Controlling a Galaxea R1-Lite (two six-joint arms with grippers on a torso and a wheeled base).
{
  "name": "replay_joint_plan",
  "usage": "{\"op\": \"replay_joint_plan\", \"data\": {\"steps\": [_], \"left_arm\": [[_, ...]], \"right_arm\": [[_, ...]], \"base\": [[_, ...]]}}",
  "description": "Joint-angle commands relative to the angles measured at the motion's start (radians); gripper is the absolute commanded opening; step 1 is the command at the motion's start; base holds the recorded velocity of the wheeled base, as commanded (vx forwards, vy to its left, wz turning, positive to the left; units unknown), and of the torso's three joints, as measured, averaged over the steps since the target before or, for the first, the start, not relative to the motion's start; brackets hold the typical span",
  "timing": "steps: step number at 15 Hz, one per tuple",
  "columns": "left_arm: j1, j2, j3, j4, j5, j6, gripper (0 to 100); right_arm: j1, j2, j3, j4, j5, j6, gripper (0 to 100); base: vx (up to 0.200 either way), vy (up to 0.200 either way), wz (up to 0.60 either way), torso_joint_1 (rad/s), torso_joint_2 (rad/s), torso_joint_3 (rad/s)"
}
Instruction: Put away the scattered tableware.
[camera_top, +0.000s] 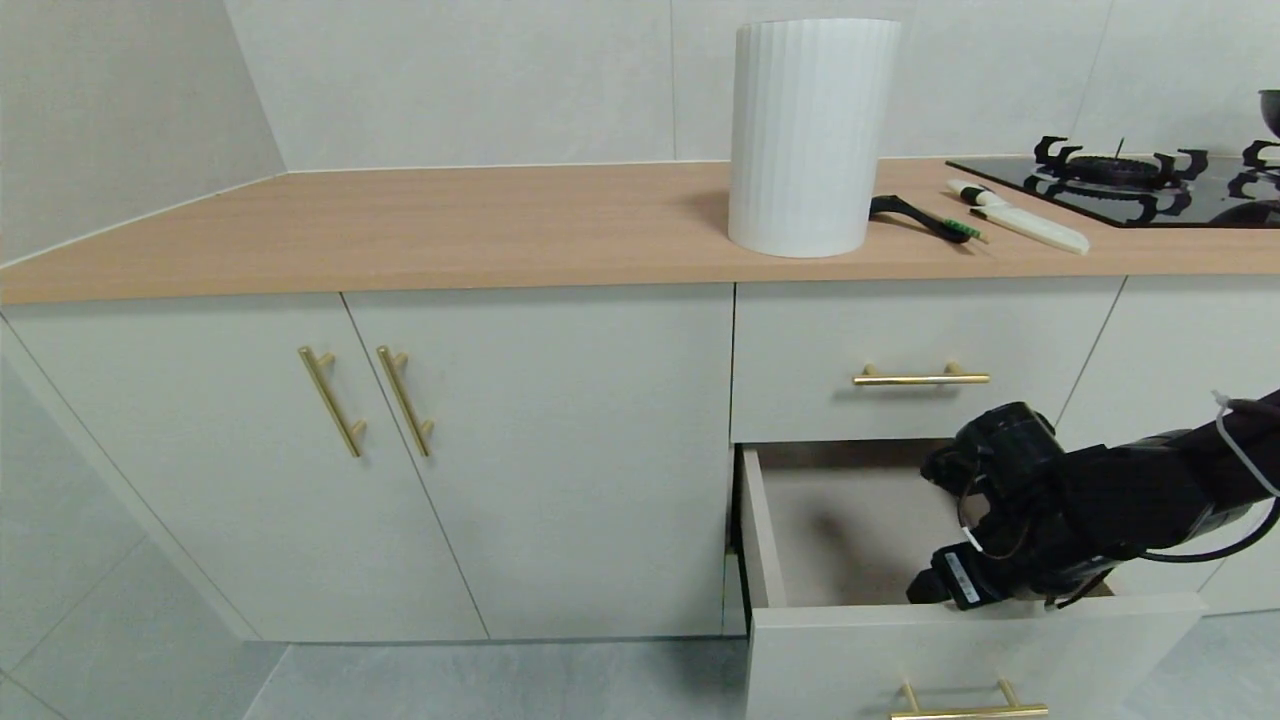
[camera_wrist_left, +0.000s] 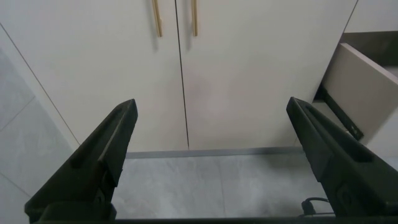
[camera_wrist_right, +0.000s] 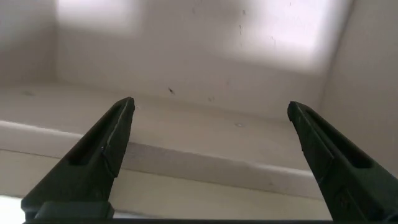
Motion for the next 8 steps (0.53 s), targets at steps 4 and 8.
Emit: {"op": "replay_joint_plan", "data": {"steps": [4,8], "left_arm": [[0.000,0.002,0.000,0.000,0.000,0.000,100],[0.000,0.002,0.000,0.000,0.000,0.000,100]], "right_arm": [[0.003,-0.019,-0.011,0.133,-0.001,-0.076,100],[0.019,-0.022,-0.011,0.248,-0.006,-0.131,100]], "base": [[0.000,0.000,0.00,0.000,0.00,0.000],[0.000,0.000,0.00,0.000,0.00,0.000]]}}
